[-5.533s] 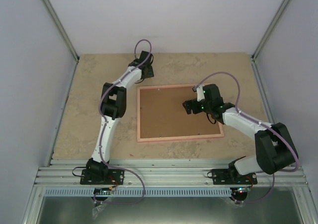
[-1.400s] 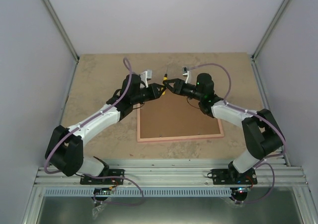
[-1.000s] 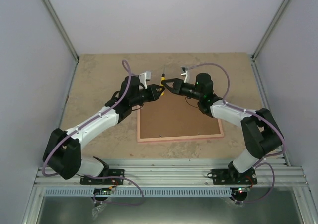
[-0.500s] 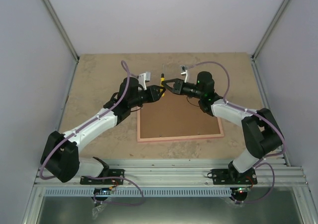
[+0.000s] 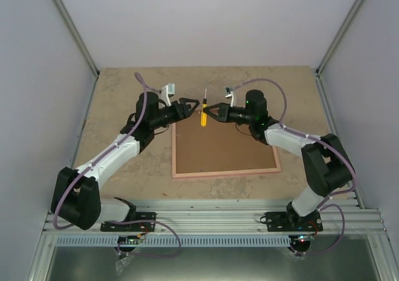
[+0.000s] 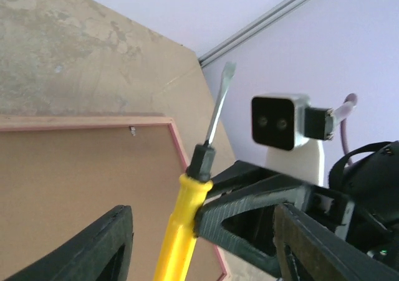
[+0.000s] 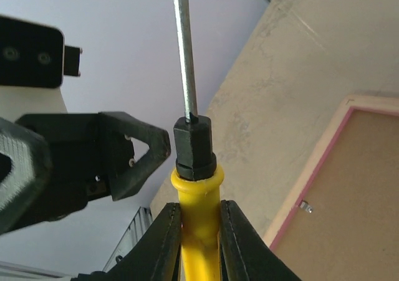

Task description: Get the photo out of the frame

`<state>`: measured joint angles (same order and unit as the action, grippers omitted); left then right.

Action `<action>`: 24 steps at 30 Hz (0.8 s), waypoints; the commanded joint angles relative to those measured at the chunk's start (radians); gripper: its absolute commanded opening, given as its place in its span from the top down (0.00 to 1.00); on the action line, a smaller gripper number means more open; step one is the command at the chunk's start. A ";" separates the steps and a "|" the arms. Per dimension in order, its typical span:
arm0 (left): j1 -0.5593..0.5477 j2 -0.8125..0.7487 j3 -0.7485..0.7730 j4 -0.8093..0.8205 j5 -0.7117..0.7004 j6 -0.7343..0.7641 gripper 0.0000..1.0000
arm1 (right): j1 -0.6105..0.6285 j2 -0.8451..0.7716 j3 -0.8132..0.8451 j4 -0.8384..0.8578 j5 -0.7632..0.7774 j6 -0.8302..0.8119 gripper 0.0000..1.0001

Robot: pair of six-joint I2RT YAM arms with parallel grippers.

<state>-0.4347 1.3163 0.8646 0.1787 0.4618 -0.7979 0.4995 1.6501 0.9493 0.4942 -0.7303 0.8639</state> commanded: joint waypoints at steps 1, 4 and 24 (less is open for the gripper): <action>0.019 0.050 0.022 0.083 0.109 -0.050 0.35 | -0.003 0.013 0.029 -0.031 -0.043 -0.053 0.99; 0.019 0.108 0.055 0.085 0.135 -0.054 0.33 | -0.002 0.020 0.035 -0.031 -0.054 -0.054 0.99; 0.019 0.261 0.158 0.094 0.169 -0.113 0.85 | 0.016 0.034 0.063 -0.119 -0.053 -0.142 0.99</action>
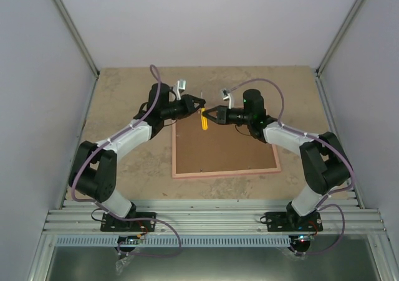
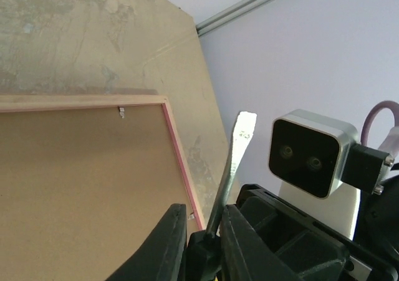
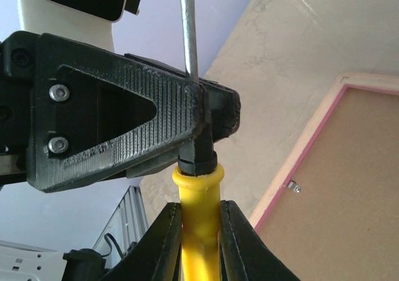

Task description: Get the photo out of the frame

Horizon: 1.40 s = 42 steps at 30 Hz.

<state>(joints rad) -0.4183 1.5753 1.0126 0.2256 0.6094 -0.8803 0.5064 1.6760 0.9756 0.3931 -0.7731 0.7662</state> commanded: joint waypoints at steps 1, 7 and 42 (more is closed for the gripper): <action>0.003 0.000 0.005 0.054 0.023 -0.040 0.87 | 0.010 0.010 0.039 -0.021 -0.010 -0.049 0.99; 0.003 -0.032 -0.023 0.051 -0.026 -0.109 1.00 | 0.015 0.005 0.063 -0.074 0.009 -0.108 0.99; 0.027 -0.183 -0.039 -0.338 -0.248 -0.481 1.00 | 0.361 -0.235 -0.040 -0.265 0.797 -1.078 0.34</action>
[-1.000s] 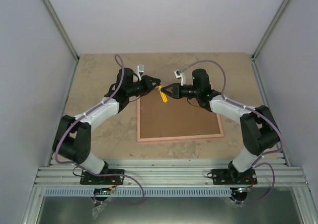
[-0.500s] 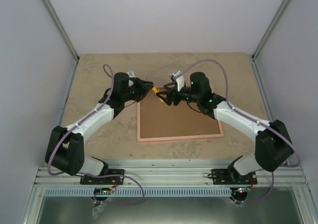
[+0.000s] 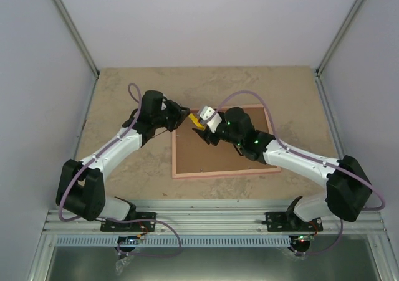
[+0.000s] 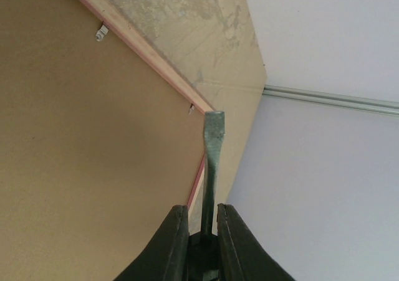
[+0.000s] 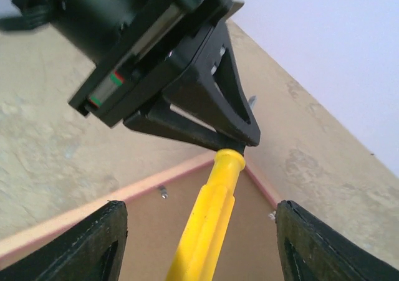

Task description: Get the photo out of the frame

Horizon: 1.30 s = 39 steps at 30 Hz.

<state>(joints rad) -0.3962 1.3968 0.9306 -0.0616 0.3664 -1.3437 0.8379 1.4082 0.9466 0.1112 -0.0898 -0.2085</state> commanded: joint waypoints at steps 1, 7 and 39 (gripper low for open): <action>0.005 -0.003 0.044 -0.056 -0.004 -0.017 1.00 | 0.039 0.039 -0.012 0.025 0.131 -0.111 0.35; 0.005 0.006 0.049 -0.054 0.024 -0.035 1.00 | 0.072 0.085 -0.010 0.056 0.220 -0.165 0.45; 0.037 0.024 0.052 -0.123 0.077 0.062 0.65 | 0.080 0.132 0.052 -0.056 0.236 -0.115 1.00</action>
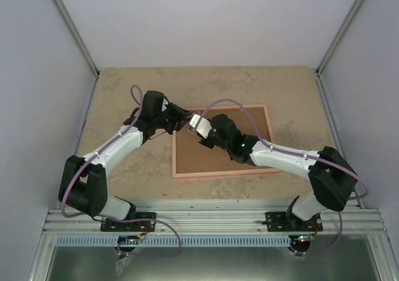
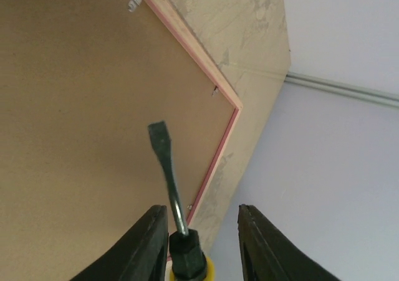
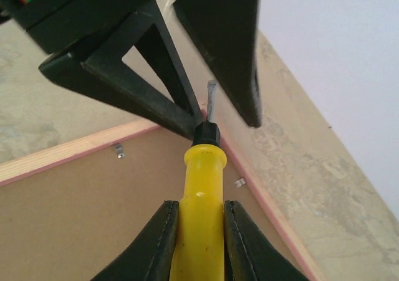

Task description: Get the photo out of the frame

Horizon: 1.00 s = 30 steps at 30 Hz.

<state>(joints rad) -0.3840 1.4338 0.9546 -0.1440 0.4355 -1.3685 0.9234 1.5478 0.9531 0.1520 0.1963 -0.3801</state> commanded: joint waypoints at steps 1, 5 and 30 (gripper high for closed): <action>0.033 -0.017 0.030 -0.058 0.005 0.114 0.62 | -0.011 -0.008 0.052 -0.125 -0.065 0.074 1.00; 0.070 -0.039 0.070 -0.205 -0.059 0.269 0.51 | -0.031 0.032 0.094 -0.247 -0.097 0.162 1.00; 0.123 0.324 0.268 -0.482 -0.219 0.830 0.27 | -0.063 0.206 0.071 -0.155 -0.307 0.414 1.00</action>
<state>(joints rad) -0.2642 1.6993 1.1599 -0.5964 0.2195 -0.6128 0.8642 1.7428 1.0256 -0.0750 -0.0830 -0.0128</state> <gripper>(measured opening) 0.743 0.187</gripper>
